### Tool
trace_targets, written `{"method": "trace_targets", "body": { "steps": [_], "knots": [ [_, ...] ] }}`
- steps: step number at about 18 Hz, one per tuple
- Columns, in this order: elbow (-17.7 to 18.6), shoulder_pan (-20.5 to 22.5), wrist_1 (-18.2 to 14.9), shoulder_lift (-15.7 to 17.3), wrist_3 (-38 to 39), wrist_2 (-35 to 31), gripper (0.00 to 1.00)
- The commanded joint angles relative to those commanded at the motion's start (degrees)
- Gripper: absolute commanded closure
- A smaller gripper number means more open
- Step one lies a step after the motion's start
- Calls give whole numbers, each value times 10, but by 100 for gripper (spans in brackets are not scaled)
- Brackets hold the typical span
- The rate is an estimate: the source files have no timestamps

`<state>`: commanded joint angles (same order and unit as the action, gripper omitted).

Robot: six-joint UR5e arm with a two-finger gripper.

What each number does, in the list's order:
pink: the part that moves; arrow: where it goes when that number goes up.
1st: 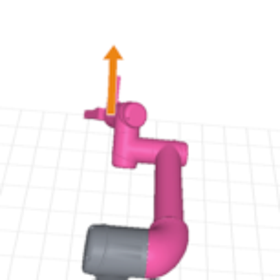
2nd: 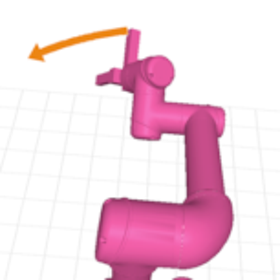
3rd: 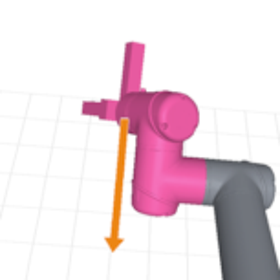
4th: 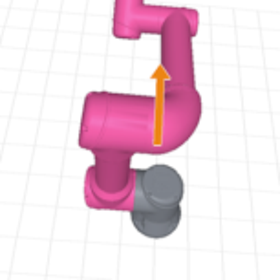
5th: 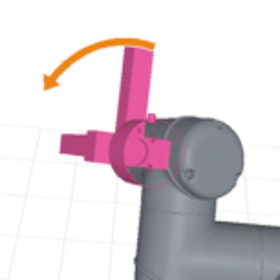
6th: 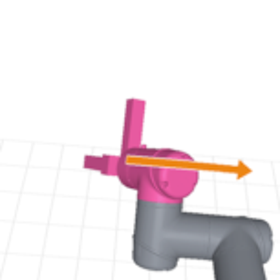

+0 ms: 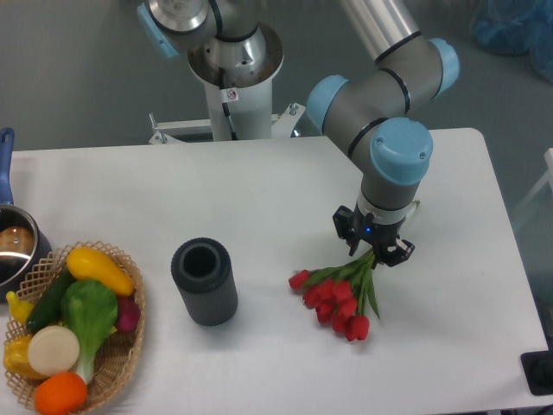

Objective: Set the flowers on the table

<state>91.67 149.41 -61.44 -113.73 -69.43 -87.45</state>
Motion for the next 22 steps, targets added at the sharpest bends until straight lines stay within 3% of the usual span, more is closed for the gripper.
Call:
{"method": "trace_targets", "body": {
  "steps": [6, 10, 17, 22],
  "knots": [
    [3, 10, 8, 3, -7, -2, 0],
    [3, 18, 39, 4, -6, -4, 0],
    [-6, 37, 47, 14, -9, 3, 0],
    [-6, 47, 59, 13, -55, 1, 0]
  ]
}}
